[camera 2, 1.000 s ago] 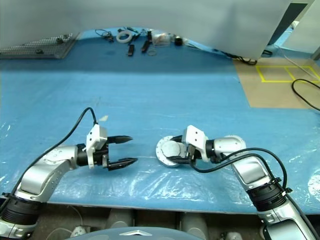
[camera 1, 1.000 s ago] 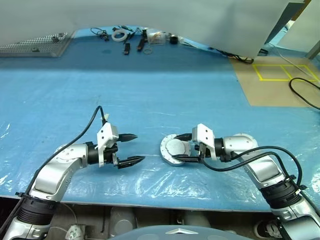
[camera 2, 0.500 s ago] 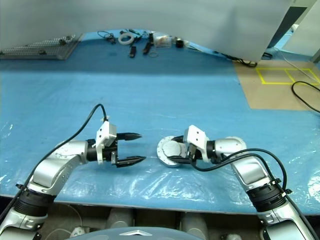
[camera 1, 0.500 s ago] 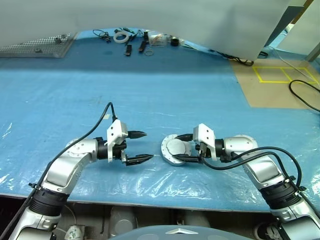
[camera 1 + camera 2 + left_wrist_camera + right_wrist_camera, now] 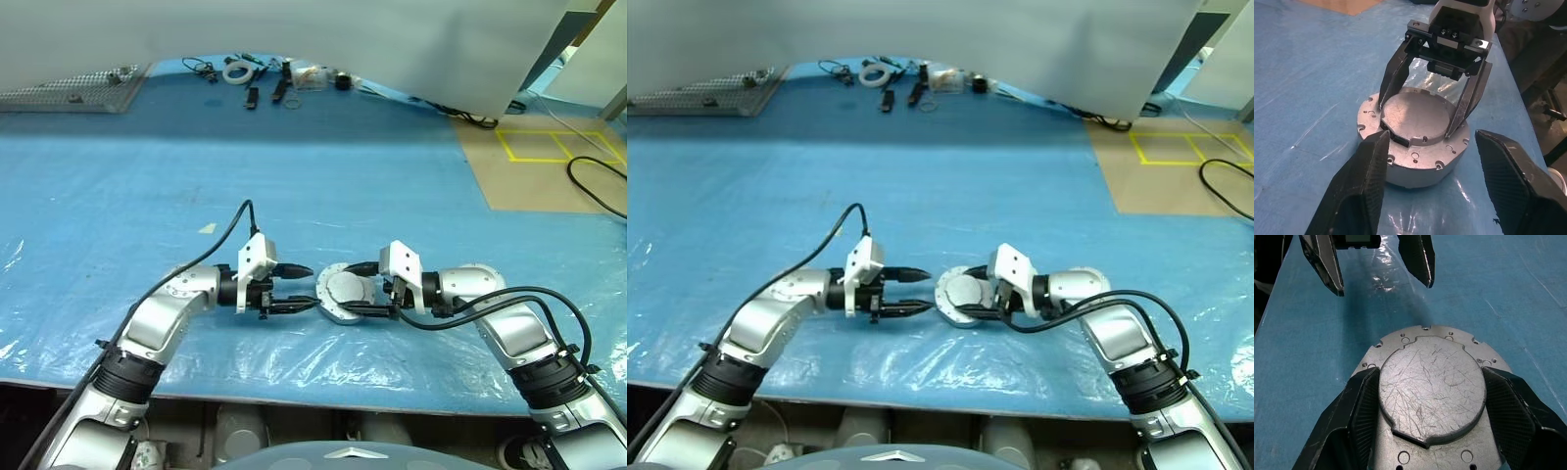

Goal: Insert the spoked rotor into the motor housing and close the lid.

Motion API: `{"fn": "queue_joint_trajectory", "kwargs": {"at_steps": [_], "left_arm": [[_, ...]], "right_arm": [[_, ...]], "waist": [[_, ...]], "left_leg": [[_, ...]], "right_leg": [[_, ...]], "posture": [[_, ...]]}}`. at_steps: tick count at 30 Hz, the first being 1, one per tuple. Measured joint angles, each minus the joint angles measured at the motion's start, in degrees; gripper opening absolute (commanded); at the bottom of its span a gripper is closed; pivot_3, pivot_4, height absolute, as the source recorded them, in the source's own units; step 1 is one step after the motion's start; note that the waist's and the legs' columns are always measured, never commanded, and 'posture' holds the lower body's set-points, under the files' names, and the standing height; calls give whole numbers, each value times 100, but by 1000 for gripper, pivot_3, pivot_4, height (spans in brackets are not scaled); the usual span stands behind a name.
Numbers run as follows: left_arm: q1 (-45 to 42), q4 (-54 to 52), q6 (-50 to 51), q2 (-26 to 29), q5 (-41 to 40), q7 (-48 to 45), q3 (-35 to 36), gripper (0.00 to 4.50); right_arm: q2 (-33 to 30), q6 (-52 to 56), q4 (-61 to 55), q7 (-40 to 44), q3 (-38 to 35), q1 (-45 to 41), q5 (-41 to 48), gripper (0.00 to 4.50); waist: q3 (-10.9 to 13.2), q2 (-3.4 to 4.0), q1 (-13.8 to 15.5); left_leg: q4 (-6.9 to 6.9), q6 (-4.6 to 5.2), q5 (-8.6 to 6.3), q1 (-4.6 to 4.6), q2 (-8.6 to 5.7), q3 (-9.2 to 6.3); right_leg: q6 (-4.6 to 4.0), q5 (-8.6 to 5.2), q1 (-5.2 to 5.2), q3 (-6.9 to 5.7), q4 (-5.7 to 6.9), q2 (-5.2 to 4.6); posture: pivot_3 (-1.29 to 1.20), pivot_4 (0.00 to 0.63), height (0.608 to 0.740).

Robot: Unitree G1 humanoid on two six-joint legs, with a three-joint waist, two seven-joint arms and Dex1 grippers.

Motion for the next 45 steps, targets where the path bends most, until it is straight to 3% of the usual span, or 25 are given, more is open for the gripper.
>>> {"fn": "queue_joint_trajectory", "kwargs": {"at_steps": [2,5,12,45], "left_arm": [[-71,123,-78,-67,113,0,-49,2945],[-101,214,-144,-121,176,-17,-139,2377],[-170,339,-173,-213,238,-80,-170,36],[-468,1055,-1045,-441,1094,-129,-507,36]], "right_arm": [[0,3,-5,-4,-1,2,0,2944],[0,5,-19,-4,-2,13,1,2944],[0,11,-35,-16,-11,27,1,2944],[-4,245,-202,-124,-115,112,16,2944]], "waist": [[0,0,0],[0,0,0],[0,0,-1],[-1,1,15]], "left_leg": [[0,0,0,0,1,0],[-3,0,0,-1,0,0],[-8,0,0,-2,0,0],[-20,0,0,-3,-7,0]], "right_leg": [[0,0,0,0,-1,0],[0,0,0,0,-6,0],[0,0,0,-1,-13,0],[1,0,4,-1,-30,-7]], "posture": [[0,150,740],[0,150,740],[0,150,740],[0,150,740]]}}
